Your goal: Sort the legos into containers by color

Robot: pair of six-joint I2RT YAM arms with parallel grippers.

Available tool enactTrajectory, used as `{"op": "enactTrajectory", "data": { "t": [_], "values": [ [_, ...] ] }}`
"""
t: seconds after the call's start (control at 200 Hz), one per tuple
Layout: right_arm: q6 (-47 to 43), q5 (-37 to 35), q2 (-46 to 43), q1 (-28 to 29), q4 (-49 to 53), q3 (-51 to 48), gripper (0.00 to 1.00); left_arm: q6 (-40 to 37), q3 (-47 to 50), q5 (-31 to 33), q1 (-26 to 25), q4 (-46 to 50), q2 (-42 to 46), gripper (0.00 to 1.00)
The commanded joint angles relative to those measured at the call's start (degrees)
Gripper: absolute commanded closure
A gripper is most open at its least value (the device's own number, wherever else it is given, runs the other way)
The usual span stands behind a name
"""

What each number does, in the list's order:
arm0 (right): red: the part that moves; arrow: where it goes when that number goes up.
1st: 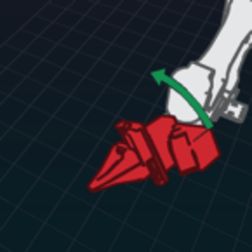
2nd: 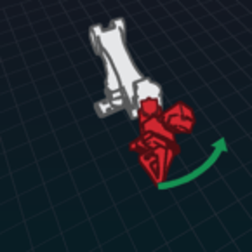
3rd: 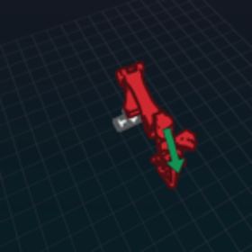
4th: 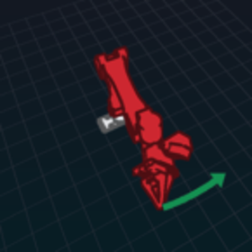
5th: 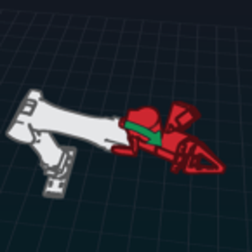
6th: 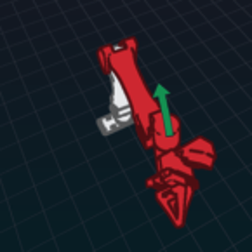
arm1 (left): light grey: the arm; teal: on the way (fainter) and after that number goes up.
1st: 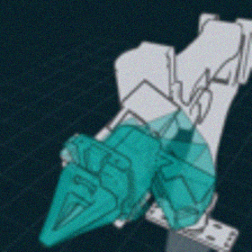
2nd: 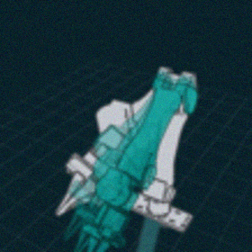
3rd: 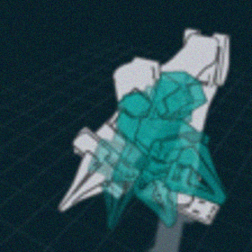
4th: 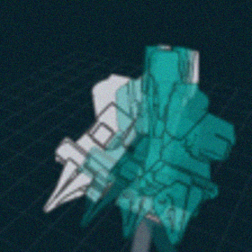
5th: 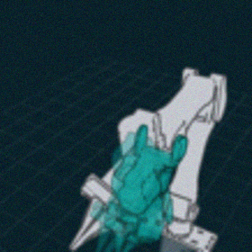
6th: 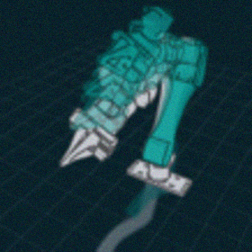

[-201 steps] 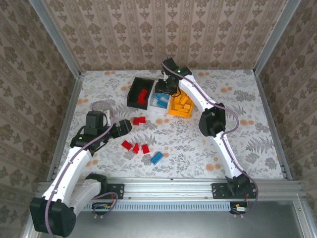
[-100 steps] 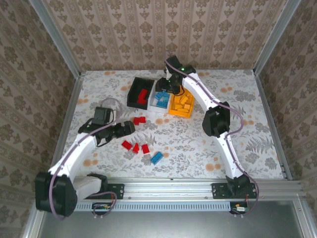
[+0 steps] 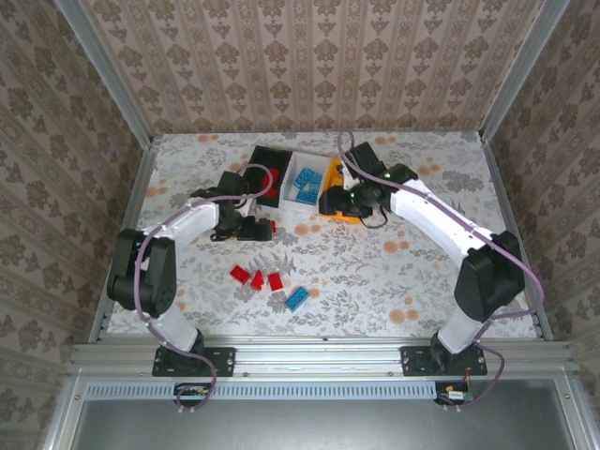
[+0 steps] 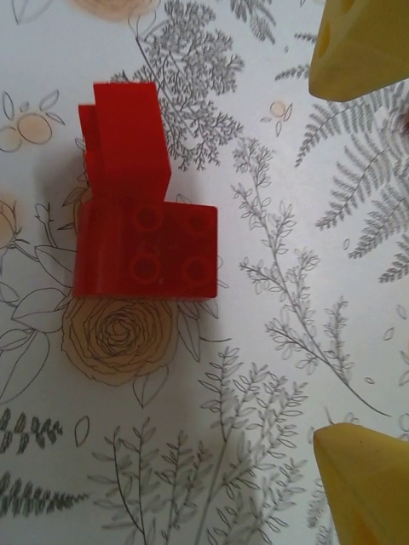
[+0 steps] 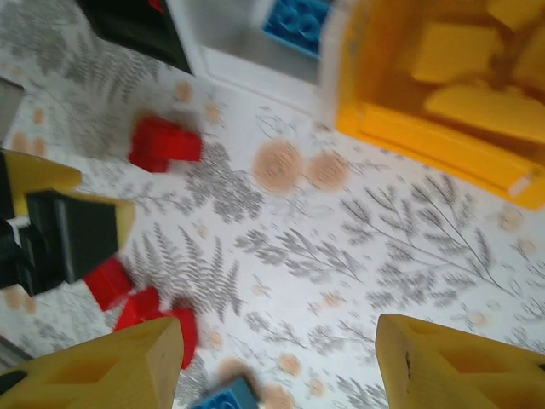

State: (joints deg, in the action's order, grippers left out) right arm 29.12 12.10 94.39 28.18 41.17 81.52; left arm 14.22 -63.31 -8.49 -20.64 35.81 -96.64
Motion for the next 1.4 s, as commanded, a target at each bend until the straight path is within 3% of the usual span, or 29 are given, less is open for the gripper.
{"op": "enactTrajectory", "data": {
  "t": [0.0, 0.305, 0.94, 1.08, 1.21, 1.39],
  "values": [
    [1.5, -2.6, -4.7, -0.5, -1.7, -4.5, 0.38, -3.1, -2.9, 1.4, -0.4, 1.0, -2.5, 0.04],
    [2.4, -3.6, -7.8, -0.9, -1.8, -7.8, 0.4, -4.3, -9.1, 2.4, -0.6, 1.5, -10.1, 0.2],
    [3.3, -5.2, -10.2, -0.9, -2.3, -10.3, 0.45, -4.6, -13.3, 2.5, -1.0, 2.0, -16.2, 0.54],
    [3.3, -5.2, -10.2, -0.9, -2.7, -10.7, 0.45, -4.3, -12.2, 2.9, -1.1, 2.1, -14.8, 0.66],
    [3.3, -4.6, -10.0, -0.8, -2.8, -10.8, 0.45, -3.2, -9.2, 3.1, -0.5, 2.0, -11.2, 0.68],
    [3.4, -4.0, -10.1, -0.8, -2.9, -11.7, 0.45, 0.3, -5.4, -4.0, 4.3, 0.2, -2.2, 0.68]
  ]
}}
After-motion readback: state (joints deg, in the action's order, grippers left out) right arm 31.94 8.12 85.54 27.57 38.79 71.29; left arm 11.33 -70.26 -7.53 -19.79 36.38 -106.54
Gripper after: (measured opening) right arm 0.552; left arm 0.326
